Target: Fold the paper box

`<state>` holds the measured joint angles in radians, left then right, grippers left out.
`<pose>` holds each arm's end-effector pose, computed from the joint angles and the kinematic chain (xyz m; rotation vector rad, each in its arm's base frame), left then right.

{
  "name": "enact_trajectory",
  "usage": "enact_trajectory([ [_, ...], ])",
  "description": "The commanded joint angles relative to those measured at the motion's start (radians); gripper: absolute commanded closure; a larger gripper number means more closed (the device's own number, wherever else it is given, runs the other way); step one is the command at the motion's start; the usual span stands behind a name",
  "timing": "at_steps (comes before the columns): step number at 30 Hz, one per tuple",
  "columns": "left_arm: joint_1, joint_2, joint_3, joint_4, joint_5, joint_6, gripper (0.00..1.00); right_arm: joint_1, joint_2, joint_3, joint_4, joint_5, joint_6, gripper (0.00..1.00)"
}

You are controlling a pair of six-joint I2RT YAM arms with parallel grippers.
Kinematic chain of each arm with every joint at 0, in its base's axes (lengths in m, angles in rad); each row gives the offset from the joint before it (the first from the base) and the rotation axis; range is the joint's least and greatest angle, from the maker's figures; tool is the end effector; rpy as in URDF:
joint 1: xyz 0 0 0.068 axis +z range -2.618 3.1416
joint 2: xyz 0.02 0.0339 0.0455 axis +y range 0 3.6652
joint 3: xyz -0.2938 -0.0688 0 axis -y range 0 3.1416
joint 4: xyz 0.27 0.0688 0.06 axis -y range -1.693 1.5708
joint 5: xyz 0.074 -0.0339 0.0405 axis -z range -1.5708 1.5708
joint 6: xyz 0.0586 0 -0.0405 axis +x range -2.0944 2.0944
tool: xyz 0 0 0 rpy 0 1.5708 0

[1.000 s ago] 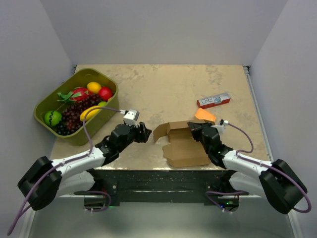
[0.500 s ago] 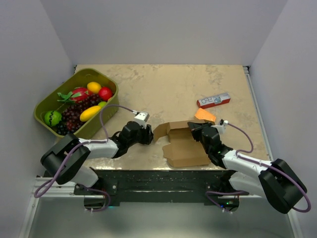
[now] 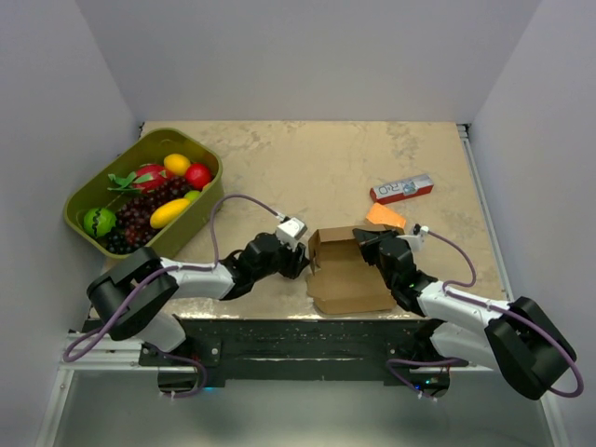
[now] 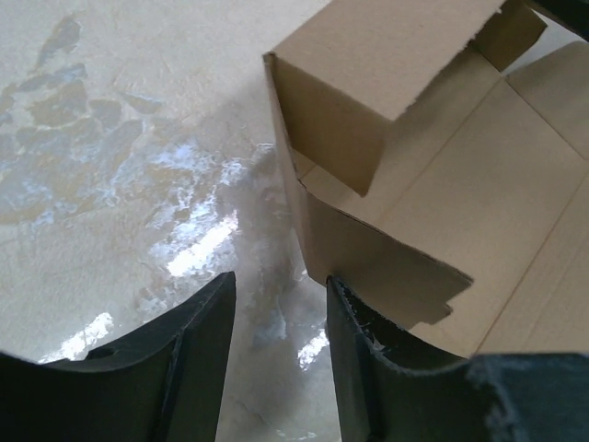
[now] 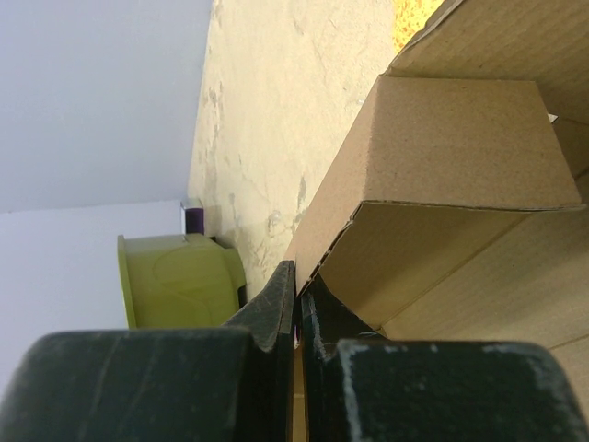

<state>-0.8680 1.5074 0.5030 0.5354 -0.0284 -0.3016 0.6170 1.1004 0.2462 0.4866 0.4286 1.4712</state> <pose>0.2050 -0.2394 0.1511 0.5728 2.0341 -0.6916 0.2002 0.1122 0.1655 1.1061 1.7054 0.9731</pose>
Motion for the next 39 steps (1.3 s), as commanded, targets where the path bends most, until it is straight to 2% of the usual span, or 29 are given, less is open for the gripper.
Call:
enact_trajectory([
  [1,-0.032,0.005,0.034,0.075,0.004,0.067,0.52,0.009,0.018,0.015,-0.028,0.039,-0.037,1.00],
  [12,-0.046,-0.006,0.034,0.149,0.022,0.147,0.49,0.012,-0.008,0.015,-0.040,0.041,-0.031,1.00],
  [20,-0.045,0.017,0.040,0.193,0.119,0.228,0.48,0.010,-0.040,-0.022,-0.066,0.058,-0.049,1.00],
  [39,-0.086,0.077,0.009,0.291,0.081,0.200,0.52,0.012,-0.194,-0.143,-0.154,0.073,-0.084,1.00],
])
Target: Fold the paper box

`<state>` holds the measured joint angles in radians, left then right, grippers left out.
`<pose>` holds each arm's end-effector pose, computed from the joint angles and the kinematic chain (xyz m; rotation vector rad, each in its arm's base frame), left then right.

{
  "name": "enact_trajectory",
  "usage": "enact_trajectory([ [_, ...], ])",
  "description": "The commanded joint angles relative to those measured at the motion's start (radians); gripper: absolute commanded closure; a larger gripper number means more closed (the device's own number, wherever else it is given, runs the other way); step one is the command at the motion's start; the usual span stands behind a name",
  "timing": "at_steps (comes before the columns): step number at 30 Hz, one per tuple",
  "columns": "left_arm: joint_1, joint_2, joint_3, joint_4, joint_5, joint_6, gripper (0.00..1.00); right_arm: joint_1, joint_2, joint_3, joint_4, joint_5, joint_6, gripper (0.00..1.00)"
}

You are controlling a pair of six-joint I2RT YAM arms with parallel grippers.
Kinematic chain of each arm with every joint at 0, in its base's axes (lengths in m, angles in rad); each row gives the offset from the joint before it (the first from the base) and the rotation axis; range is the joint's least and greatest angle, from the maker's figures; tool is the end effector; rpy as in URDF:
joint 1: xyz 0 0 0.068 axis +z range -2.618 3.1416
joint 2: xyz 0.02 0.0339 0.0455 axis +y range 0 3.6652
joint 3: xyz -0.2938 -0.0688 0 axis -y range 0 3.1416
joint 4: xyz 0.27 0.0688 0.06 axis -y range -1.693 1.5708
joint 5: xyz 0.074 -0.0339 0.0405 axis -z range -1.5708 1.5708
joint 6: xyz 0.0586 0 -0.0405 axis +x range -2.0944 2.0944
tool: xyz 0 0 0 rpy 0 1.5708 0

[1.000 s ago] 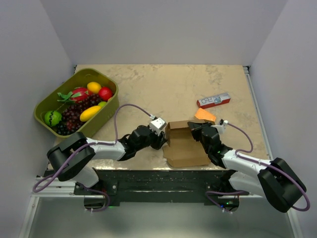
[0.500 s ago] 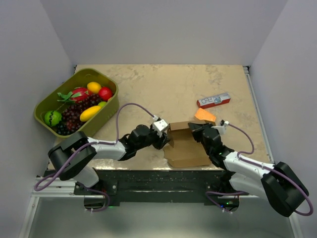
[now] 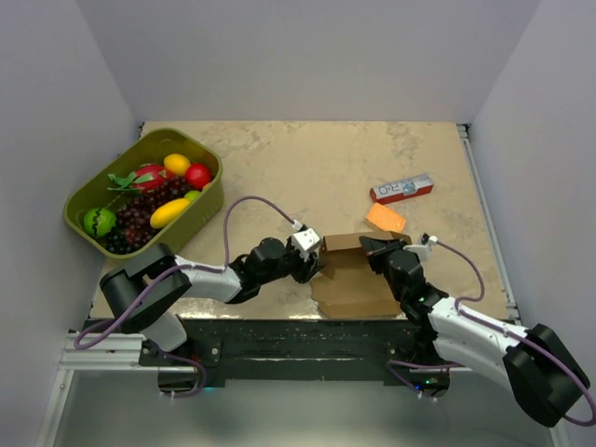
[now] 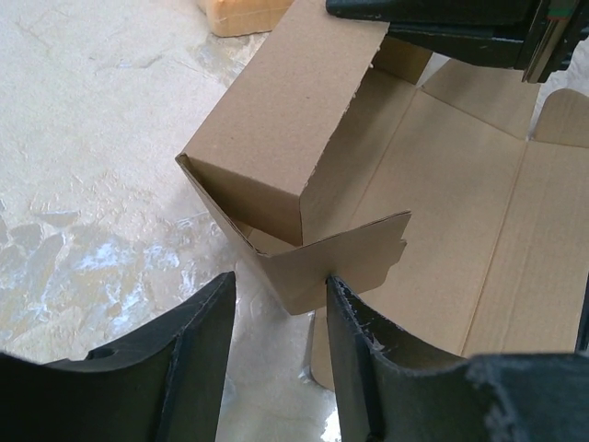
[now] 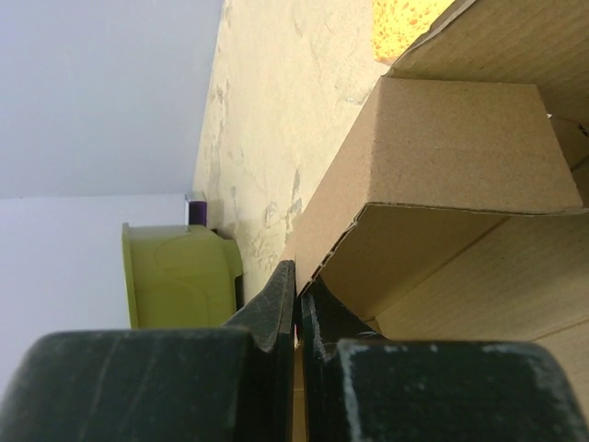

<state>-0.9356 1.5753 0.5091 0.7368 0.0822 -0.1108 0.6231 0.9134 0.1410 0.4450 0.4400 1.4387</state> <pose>0.1917 -0.2682 0.1571 0.8457 1.7881 -0.7767 0.1737 0.0941 0.1598 1.0691 1.6803 0.9825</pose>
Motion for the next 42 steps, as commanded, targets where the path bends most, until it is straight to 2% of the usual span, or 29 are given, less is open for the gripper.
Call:
enact_trajectory([
  [1,-0.023,0.011,0.003,0.101,-0.032,0.011,0.52,0.006,-0.010,-0.046,-0.117,0.062,-0.049,1.00],
  [14,-0.111,0.075,0.060,0.039,-0.317,-0.007,0.54,0.006,-0.047,-0.069,-0.152,0.065,-0.055,1.00],
  [19,-0.112,0.072,0.048,0.101,-0.331,-0.059,0.51,0.006,-0.048,-0.066,-0.150,0.060,-0.055,1.00],
  [24,-0.112,0.112,0.086,0.105,-0.326,-0.076,0.46,0.007,-0.056,-0.064,-0.160,0.060,-0.050,1.00],
  [30,-0.112,0.144,0.103,0.128,-0.346,-0.081,0.43,0.006,-0.064,-0.061,-0.169,0.062,-0.050,1.00],
  [36,-0.112,0.184,0.129,0.107,-0.372,-0.072,0.45,0.006,-0.062,-0.058,-0.170,0.057,-0.043,1.00],
  [42,-0.118,0.219,0.144,0.058,-0.450,-0.070,0.54,0.007,-0.071,-0.050,-0.183,0.039,-0.032,1.00],
])
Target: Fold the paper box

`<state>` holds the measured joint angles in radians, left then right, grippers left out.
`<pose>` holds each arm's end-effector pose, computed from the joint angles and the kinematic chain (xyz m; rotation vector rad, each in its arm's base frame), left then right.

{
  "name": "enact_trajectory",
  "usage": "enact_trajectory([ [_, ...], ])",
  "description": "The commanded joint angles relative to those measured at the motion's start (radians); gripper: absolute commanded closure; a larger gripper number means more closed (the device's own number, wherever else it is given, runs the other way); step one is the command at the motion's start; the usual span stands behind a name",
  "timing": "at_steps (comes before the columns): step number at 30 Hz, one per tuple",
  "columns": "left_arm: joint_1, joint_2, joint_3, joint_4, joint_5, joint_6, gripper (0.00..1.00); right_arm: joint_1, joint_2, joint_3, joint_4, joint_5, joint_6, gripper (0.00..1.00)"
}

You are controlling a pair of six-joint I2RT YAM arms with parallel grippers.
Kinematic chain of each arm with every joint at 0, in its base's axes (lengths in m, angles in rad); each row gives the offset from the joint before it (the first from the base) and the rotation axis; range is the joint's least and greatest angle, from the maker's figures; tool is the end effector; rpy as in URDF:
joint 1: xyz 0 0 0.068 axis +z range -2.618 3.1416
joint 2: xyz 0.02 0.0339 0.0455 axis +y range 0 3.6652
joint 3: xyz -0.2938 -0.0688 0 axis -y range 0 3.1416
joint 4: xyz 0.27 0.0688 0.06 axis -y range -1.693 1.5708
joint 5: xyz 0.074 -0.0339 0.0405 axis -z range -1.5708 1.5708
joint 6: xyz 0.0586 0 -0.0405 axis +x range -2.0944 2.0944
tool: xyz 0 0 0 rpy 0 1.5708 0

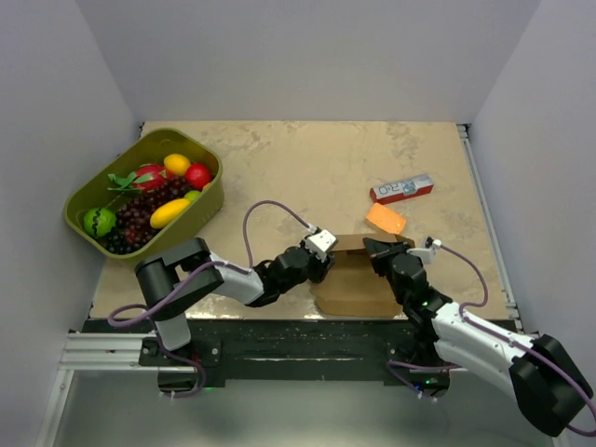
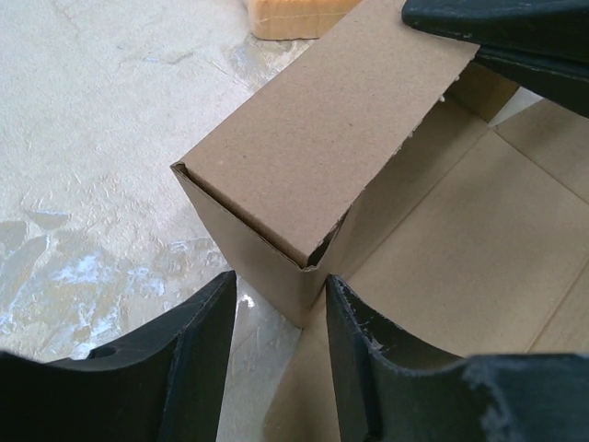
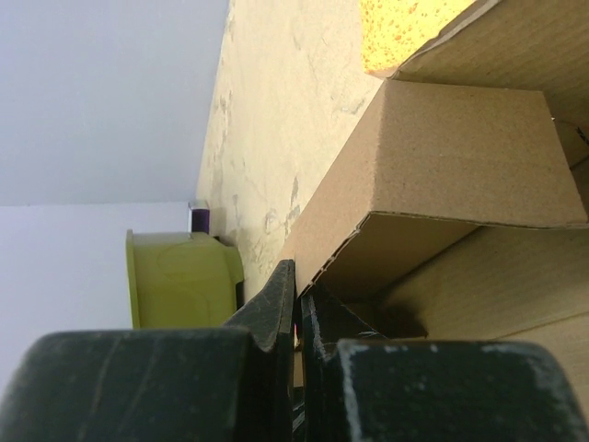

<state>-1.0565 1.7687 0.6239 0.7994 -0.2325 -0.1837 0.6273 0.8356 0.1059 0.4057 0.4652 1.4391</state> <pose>0.1924 -0.3131 0.1361 0.6785 1.8332 -0.6107 0.1644 0.0867 0.1559 1.0762 1.6621 0.9688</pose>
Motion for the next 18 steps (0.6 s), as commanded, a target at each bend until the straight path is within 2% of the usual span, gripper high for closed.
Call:
enact_trajectory([
  [1,-0.002,0.029,0.030,-0.009,-0.155,0.001,0.58,0.002,0.003,-0.015,-0.145,0.012,-0.032,1.00],
  [7,-0.022,0.044,0.039,-0.023,-0.287,-0.019,0.68,0.002,0.010,-0.017,-0.150,0.003,-0.025,1.00],
  [11,-0.026,0.060,0.048,-0.016,-0.355,-0.051,0.71,0.003,0.010,-0.020,-0.154,0.000,-0.019,1.00],
  [15,-0.034,0.061,0.050,-0.022,-0.447,-0.065,0.81,0.003,-0.006,-0.015,-0.179,0.001,-0.013,1.00],
  [18,-0.036,0.069,0.046,0.001,-0.517,-0.068,0.84,0.003,-0.020,-0.015,-0.182,-0.008,-0.002,1.00],
])
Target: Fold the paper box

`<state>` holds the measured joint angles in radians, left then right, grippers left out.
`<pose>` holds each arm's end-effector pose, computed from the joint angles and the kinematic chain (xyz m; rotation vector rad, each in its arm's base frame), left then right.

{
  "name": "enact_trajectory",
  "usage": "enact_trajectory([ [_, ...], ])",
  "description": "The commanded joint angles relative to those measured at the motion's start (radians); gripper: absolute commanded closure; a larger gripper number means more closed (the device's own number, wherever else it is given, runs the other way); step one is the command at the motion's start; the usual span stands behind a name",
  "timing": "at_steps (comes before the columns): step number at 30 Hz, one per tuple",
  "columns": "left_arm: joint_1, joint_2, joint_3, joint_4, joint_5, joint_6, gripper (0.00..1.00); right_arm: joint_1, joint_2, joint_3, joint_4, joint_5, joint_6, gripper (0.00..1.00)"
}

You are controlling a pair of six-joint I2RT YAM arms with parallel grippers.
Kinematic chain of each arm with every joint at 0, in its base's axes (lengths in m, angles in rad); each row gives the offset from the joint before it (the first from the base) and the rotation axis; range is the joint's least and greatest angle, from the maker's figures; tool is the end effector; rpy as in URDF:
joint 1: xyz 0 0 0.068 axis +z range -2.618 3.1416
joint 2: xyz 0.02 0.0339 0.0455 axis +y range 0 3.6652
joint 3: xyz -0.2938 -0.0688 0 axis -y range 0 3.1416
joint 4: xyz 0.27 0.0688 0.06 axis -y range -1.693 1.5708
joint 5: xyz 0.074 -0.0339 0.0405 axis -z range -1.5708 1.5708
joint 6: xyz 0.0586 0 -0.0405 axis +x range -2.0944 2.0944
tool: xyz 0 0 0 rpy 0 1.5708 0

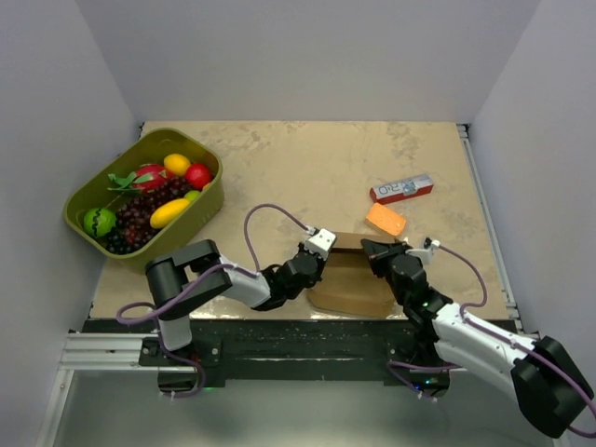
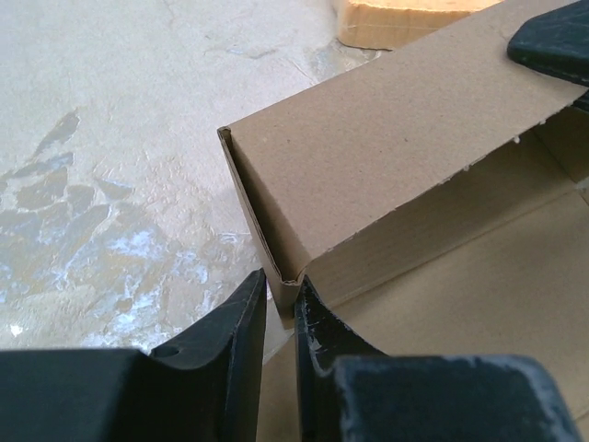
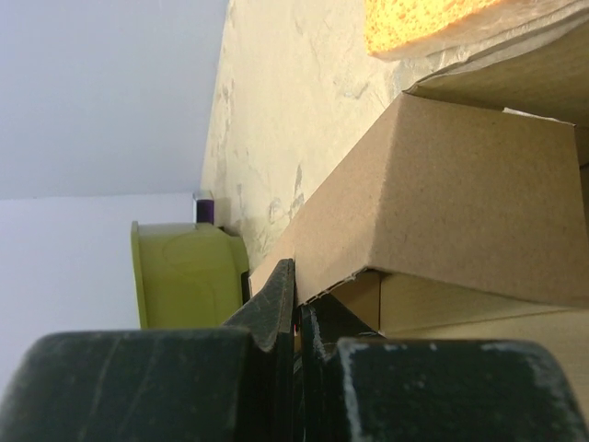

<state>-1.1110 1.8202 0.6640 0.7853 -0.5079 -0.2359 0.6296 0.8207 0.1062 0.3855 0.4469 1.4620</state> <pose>0.1910 -0.3215 0.1299 0.4958 1.8500 -0.4220 0.1629 0.0873 0.1559 1.0891 1.6721 0.9948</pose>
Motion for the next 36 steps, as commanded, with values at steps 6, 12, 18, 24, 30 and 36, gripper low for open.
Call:
enact_trajectory([
  [6,0.016,0.037,0.029,0.019,-0.264,-0.008,0.92,0.002,-0.029,0.007,-0.188,0.006,-0.049,0.94],
  [12,0.036,-0.012,0.026,-0.102,-0.227,0.020,1.00,0.002,-0.124,0.039,-0.255,-0.008,-0.121,0.63],
  [18,0.091,-0.134,-0.026,-0.250,-0.038,0.050,1.00,0.002,-0.233,0.128,-0.379,-0.117,-0.302,0.27],
  [24,0.190,-0.200,-0.009,-0.477,0.140,0.063,1.00,0.002,-0.230,0.251,-0.444,-0.356,-0.527,0.14],
  [30,0.240,-0.277,-0.015,-0.575,0.189,0.089,1.00,0.004,-0.124,0.478,-0.614,-0.444,-0.788,0.14],
  [36,0.255,-0.274,-0.001,-0.607,0.250,0.090,1.00,0.012,-0.117,0.498,-0.678,-0.416,-1.020,0.16],
])
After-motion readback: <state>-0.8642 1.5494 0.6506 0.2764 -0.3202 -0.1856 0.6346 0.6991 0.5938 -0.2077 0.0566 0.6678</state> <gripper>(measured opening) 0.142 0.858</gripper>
